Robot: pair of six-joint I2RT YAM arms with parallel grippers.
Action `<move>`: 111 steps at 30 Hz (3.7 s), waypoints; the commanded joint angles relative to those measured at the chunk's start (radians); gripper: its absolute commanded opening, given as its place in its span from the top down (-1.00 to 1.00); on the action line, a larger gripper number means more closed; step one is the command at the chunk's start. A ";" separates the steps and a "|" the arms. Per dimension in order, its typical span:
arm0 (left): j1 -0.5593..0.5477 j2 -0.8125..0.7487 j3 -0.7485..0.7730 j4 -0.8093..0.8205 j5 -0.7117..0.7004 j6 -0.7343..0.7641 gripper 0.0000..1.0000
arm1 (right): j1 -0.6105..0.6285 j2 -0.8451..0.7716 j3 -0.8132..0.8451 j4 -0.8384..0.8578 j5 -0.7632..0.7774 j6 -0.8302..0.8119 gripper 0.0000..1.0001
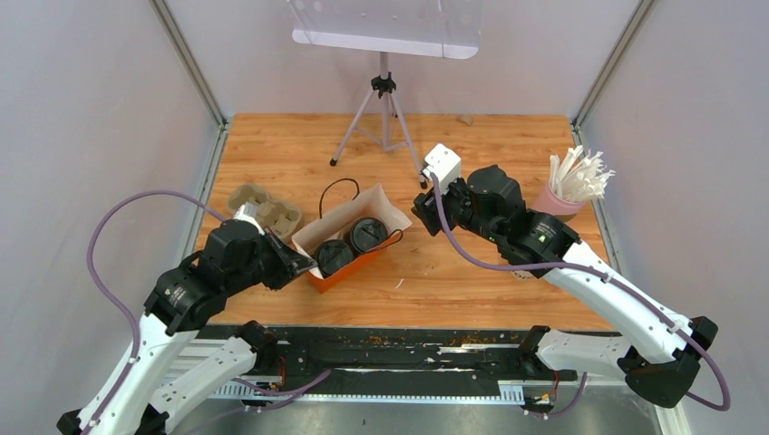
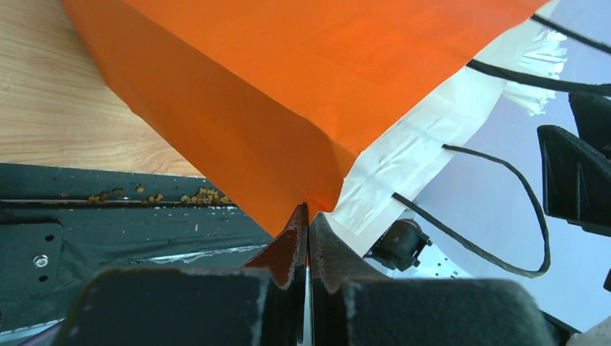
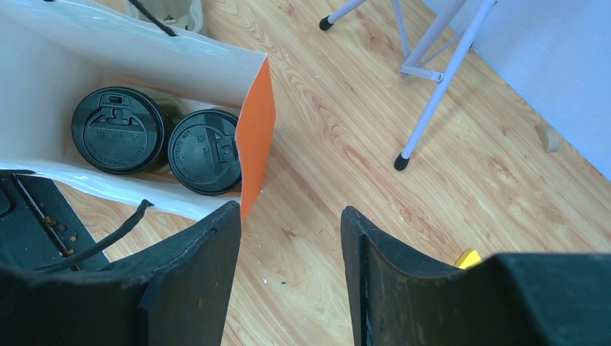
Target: Pack the takeout coffee
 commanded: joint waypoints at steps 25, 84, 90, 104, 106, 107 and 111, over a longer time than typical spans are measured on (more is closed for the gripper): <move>-0.003 -0.021 -0.011 0.001 -0.171 0.029 0.70 | -0.007 -0.036 0.029 0.007 0.005 -0.009 -0.09; -0.003 0.022 0.290 -0.022 -0.381 0.367 -0.24 | -0.280 0.107 0.195 -0.169 0.195 0.134 -0.21; -0.003 0.026 0.366 -0.024 -0.361 0.486 -0.94 | -0.531 0.182 0.225 -0.224 0.213 0.062 -0.23; -0.003 -0.040 0.336 -0.041 -0.350 0.588 -1.00 | -0.820 0.278 0.301 -0.343 0.173 -0.033 -0.14; -0.003 -0.043 0.321 -0.033 -0.349 0.585 -1.00 | -0.830 0.279 0.273 -0.331 0.173 -0.047 -0.13; -0.002 -0.044 0.316 -0.030 -0.348 0.585 -1.00 | -0.835 0.280 0.258 -0.323 0.176 -0.053 -0.12; -0.002 -0.040 0.308 -0.026 -0.344 0.594 -1.00 | -0.845 0.276 0.201 -0.269 0.175 -0.067 -0.06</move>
